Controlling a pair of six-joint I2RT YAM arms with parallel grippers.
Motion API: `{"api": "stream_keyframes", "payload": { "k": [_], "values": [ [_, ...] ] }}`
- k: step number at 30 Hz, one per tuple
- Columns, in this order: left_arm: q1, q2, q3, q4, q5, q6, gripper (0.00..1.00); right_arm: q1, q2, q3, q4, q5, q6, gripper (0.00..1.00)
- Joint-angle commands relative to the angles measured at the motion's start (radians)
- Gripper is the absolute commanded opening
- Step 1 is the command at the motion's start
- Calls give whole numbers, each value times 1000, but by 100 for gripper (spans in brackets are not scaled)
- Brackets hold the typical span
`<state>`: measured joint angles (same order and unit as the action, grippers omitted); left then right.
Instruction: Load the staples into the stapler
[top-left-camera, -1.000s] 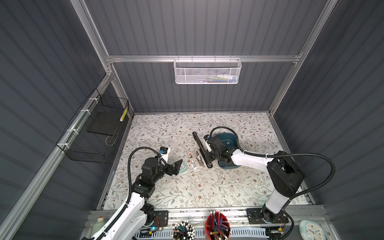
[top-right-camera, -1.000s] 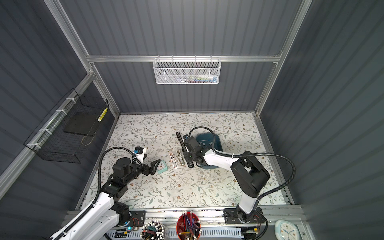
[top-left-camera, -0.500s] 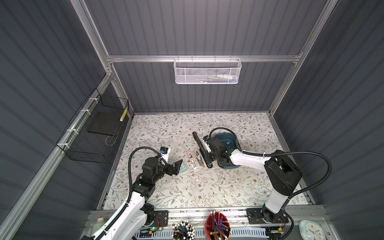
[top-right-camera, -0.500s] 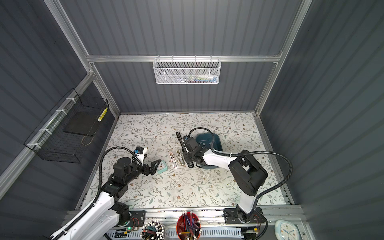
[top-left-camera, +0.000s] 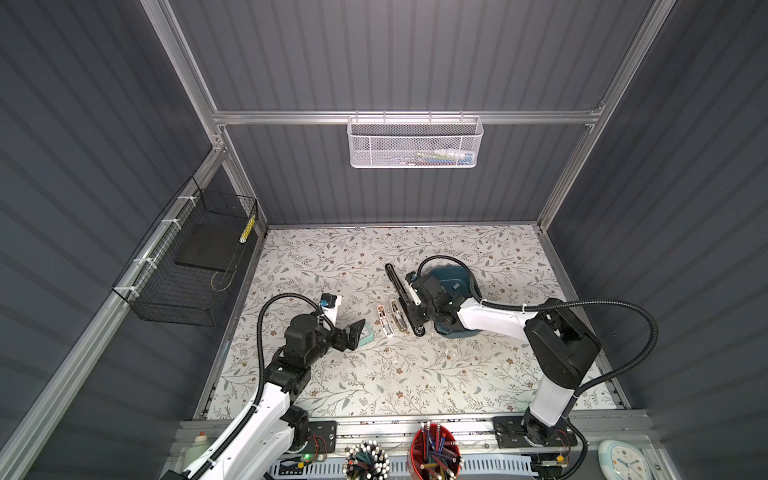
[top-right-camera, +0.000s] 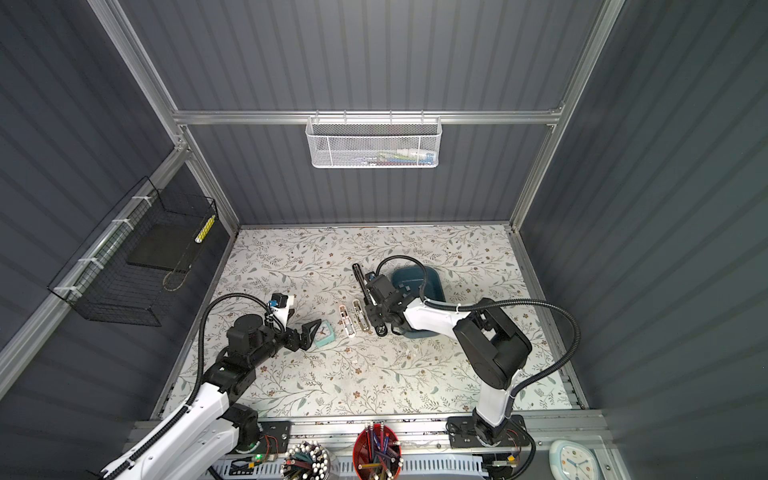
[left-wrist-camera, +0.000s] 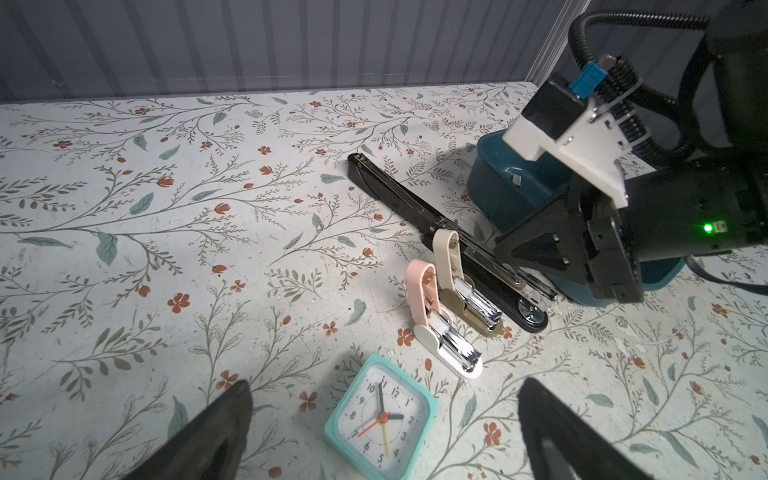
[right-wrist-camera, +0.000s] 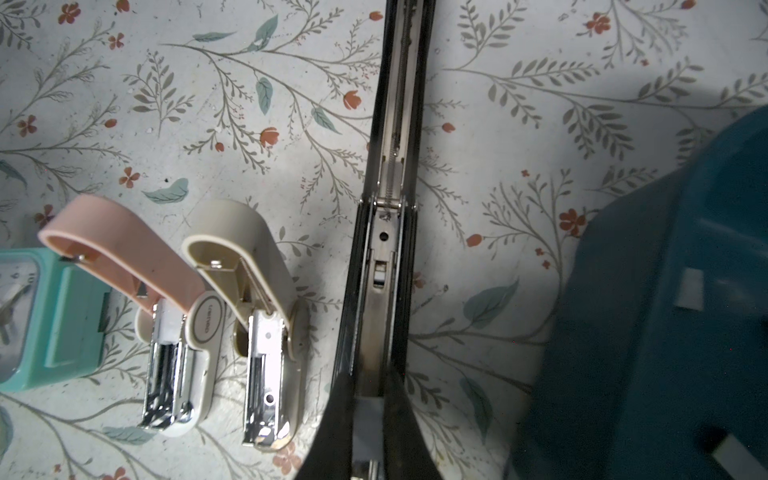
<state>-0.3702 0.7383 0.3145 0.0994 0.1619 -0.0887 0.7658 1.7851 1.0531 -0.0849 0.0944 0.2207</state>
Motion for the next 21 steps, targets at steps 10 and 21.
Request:
{"api": "stream_keyframes", "payload": {
  "k": [10, 21],
  "values": [
    [5, 3, 6, 11, 10, 16, 100, 25, -46, -8, 12, 35, -15, 2],
    [5, 1, 6, 11, 10, 17, 100, 28, -40, -8, 18, 26, -14, 2]
  ]
}}
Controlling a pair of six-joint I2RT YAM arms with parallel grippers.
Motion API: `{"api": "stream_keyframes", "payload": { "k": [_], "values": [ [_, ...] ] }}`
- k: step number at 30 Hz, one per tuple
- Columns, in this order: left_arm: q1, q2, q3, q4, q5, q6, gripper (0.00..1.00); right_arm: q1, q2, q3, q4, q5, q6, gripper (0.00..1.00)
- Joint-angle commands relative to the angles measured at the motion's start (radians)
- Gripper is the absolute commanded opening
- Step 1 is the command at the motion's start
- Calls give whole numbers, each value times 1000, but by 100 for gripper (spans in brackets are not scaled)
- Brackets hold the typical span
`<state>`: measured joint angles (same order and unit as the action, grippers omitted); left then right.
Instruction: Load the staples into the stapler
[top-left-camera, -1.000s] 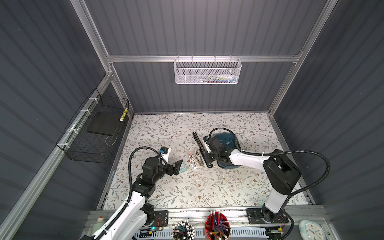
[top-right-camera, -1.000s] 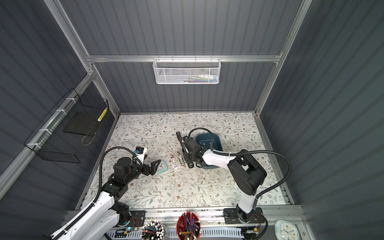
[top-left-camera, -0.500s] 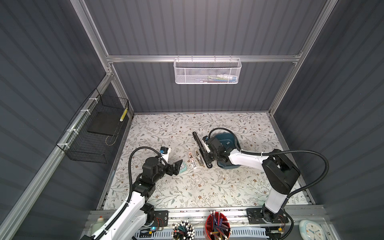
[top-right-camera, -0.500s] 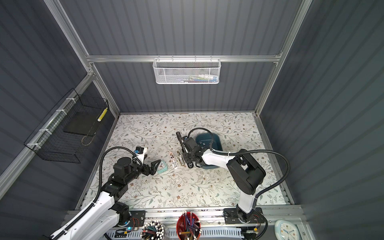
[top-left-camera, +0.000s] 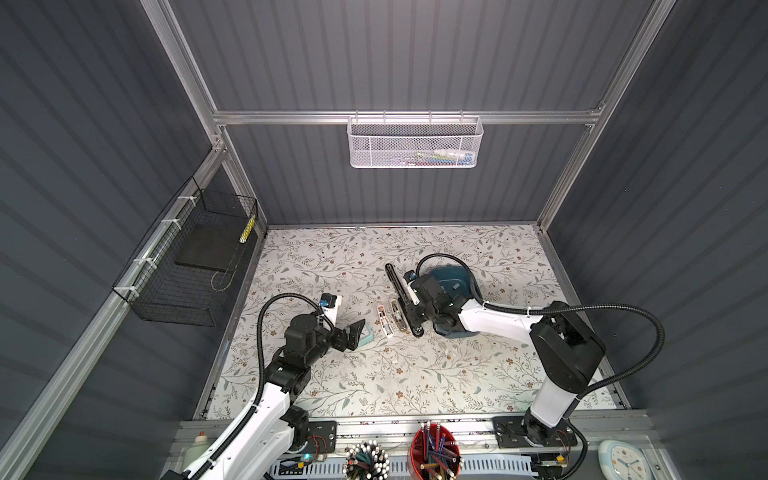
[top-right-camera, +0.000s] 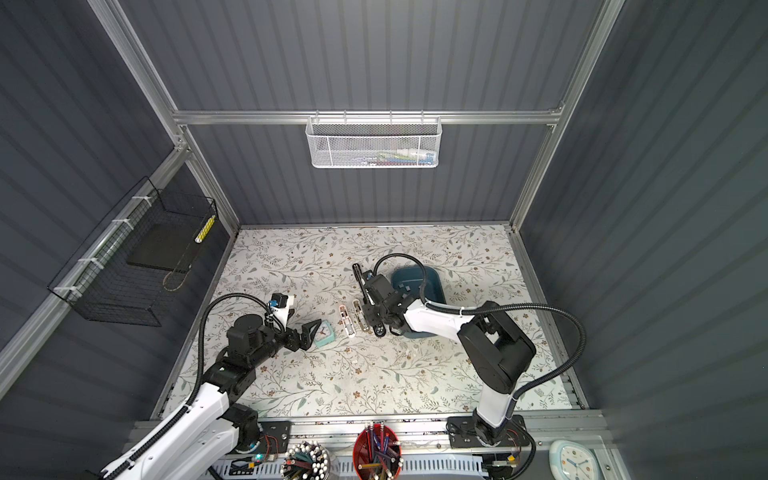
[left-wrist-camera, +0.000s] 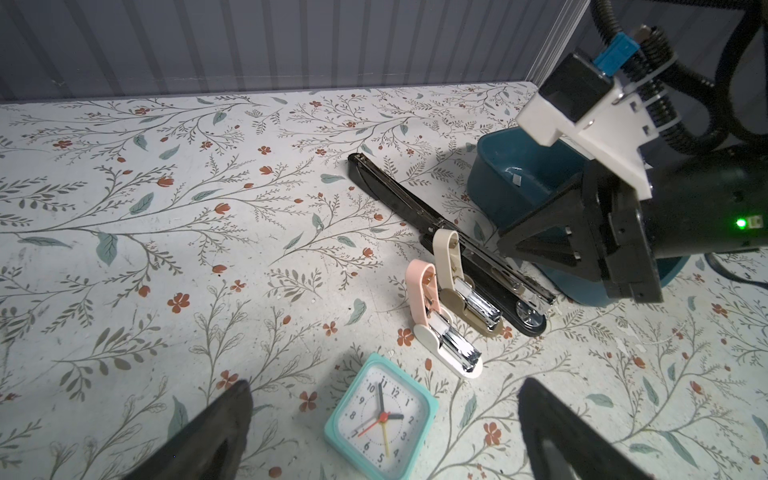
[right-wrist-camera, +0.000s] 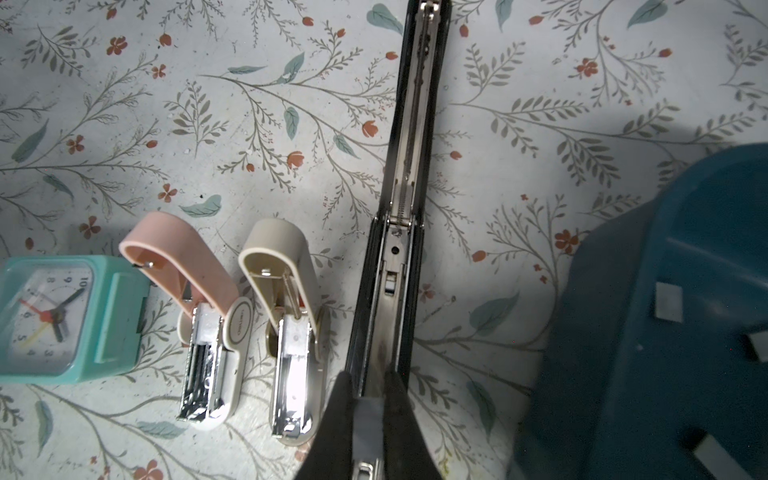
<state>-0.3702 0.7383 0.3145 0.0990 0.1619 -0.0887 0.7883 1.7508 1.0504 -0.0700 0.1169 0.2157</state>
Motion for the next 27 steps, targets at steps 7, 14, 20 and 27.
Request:
{"api": "stream_keyframes", "payload": {
  "k": [7, 14, 20, 27],
  "values": [
    [5, 1, 6, 11, 9, 16, 100, 5, 14, 0, -1, 1, -5, 3],
    [5, 1, 6, 12, 9, 16, 100, 5, 28, 8, -3, -6, -3, 3],
    [5, 3, 8, 11, 9, 16, 100, 5, 41, 13, -7, -8, -1, 3],
    [5, 3, 7, 11, 10, 15, 100, 5, 47, 16, -11, -4, -1, 3]
  ]
}}
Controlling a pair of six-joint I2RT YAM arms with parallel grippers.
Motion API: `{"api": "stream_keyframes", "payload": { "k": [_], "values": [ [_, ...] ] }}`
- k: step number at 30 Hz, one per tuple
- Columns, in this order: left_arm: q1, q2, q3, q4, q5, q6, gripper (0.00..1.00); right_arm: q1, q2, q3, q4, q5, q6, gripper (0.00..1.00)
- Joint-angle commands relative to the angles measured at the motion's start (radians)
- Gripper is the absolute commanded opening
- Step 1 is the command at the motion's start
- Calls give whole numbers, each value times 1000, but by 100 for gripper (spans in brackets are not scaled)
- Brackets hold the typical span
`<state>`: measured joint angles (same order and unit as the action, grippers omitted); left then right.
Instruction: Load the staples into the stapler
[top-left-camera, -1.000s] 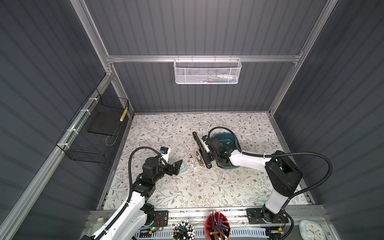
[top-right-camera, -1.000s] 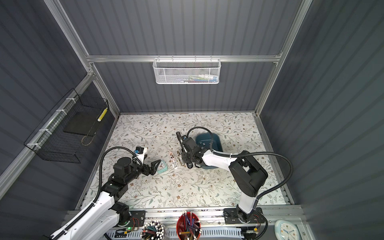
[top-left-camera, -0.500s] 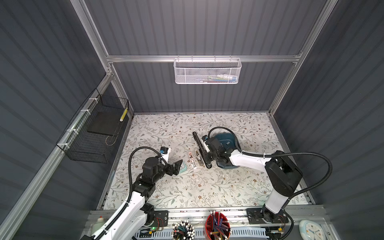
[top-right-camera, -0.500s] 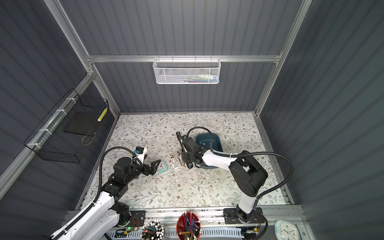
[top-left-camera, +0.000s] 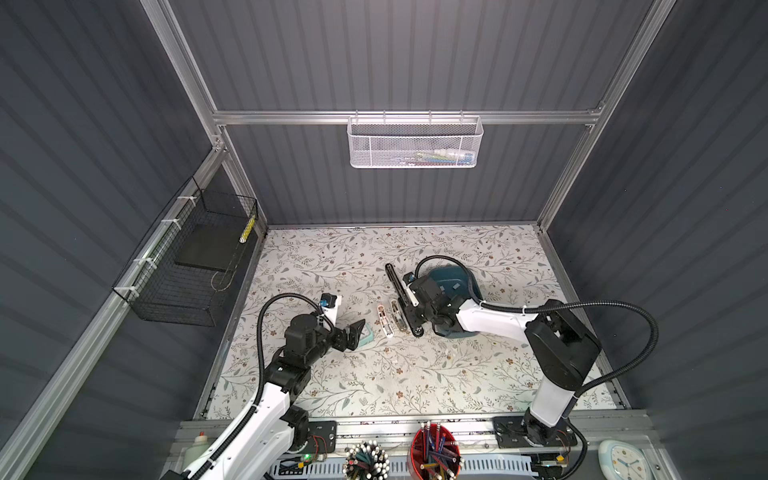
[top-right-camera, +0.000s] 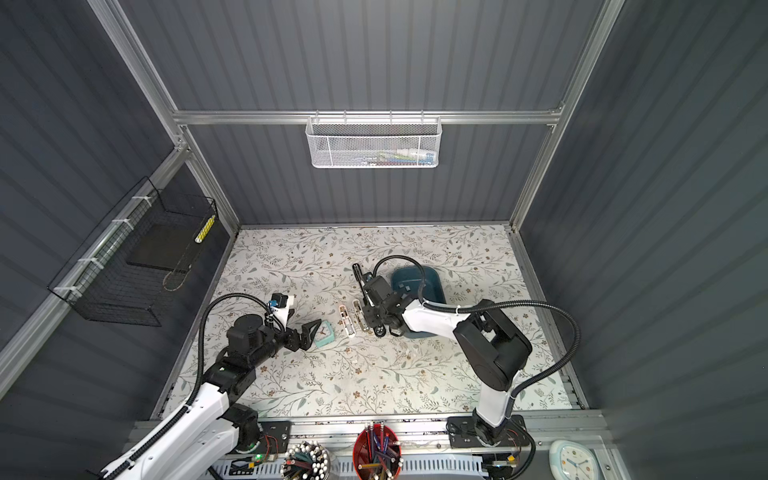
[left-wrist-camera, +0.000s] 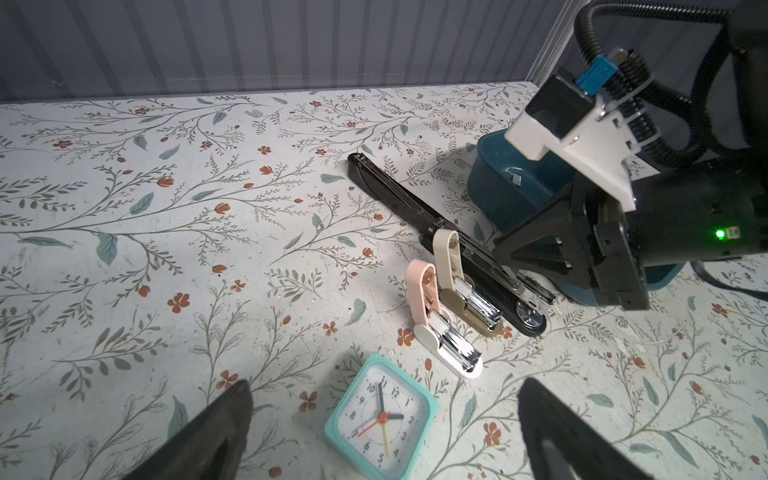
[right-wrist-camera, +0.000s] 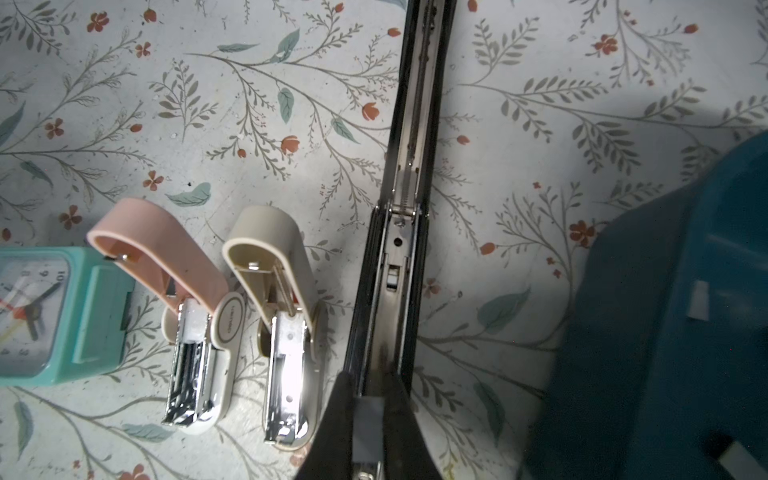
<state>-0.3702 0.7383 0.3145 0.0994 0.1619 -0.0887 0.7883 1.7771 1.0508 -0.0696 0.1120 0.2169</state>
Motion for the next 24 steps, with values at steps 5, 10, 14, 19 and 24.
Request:
{"api": "stream_keyframes", "payload": {
  "k": [5, 10, 14, 19, 24],
  "values": [
    [5, 2, 8, 11, 11, 17, 100, 5, 22, 17, -13, 1, -2, 3],
    [5, 1, 6, 11, 11, 16, 100, 5, 24, 18, -22, 6, -2, 3],
    [6, 1, 6, 11, 10, 17, 100, 5, 27, 17, -34, 2, 1, 2],
    [5, 4, 8, 11, 10, 16, 100, 6, 19, 6, -39, -3, 9, 2],
    [5, 6, 8, 11, 10, 16, 100, 10, 10, -8, -41, -1, 14, 2]
  ]
}}
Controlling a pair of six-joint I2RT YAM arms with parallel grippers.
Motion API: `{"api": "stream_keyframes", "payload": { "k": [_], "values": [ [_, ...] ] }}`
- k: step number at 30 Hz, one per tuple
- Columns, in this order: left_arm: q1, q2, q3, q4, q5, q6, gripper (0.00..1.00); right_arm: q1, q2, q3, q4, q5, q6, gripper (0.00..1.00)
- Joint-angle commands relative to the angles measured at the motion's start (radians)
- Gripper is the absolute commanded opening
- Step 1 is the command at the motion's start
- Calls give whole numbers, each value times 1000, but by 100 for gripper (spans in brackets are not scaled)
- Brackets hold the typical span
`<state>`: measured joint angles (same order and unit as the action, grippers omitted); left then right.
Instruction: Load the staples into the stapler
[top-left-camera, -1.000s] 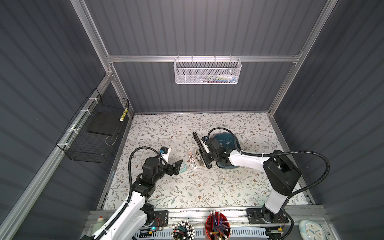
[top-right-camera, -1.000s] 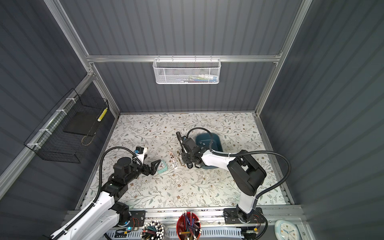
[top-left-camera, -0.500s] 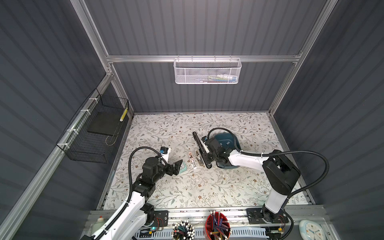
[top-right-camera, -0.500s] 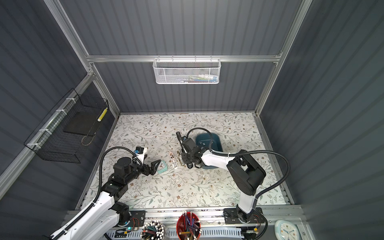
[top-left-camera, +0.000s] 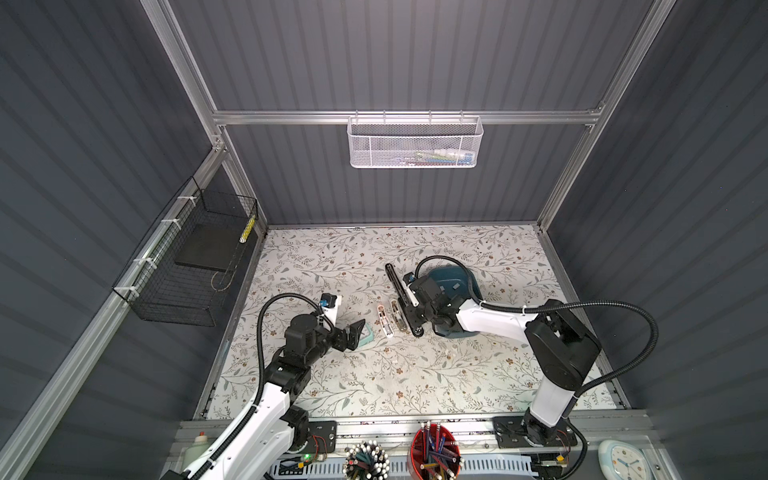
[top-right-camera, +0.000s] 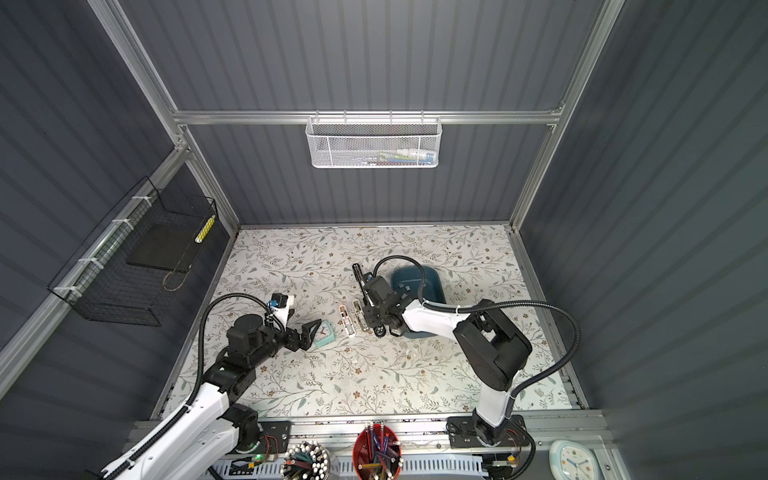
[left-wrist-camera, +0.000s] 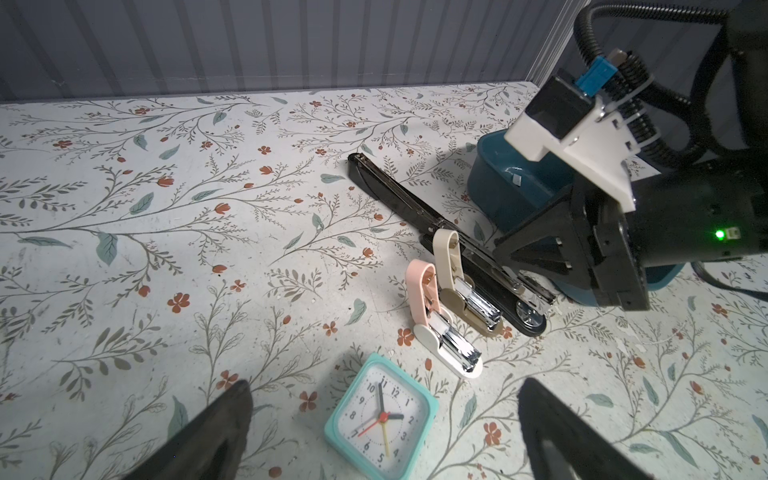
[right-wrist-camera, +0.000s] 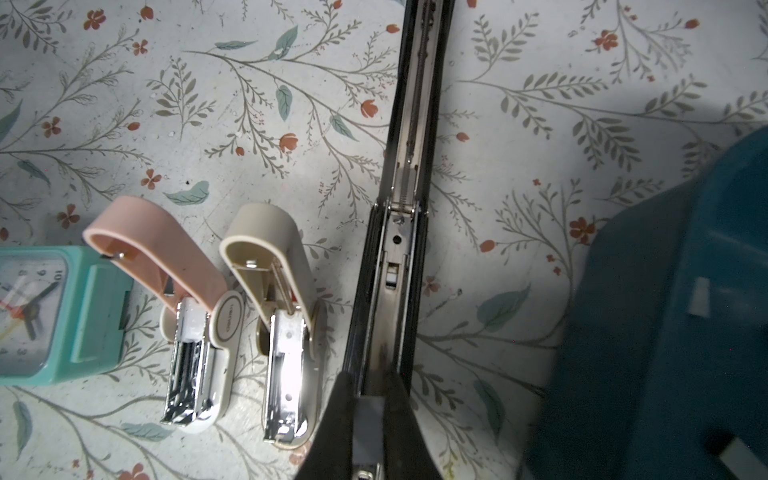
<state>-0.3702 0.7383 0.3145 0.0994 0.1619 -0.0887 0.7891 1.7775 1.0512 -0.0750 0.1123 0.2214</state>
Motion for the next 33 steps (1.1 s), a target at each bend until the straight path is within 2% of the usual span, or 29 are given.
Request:
{"api": "stream_keyframes", "payload": {
  "k": [1, 17, 27, 33],
  "values": [
    [5, 6, 7, 11, 8, 16, 100, 10, 9, -10, -38, -3, 12, 2],
    [5, 2, 8, 11, 11, 18, 100, 29, -4, -45, -44, 19, 28, 1],
    [5, 2, 7, 10, 11, 18, 100, 29, -74, -11, -59, 45, -39, 2],
    [5, -4, 6, 6, 4, 17, 100, 29, -68, -22, -39, 47, -47, 2]
  ]
}}
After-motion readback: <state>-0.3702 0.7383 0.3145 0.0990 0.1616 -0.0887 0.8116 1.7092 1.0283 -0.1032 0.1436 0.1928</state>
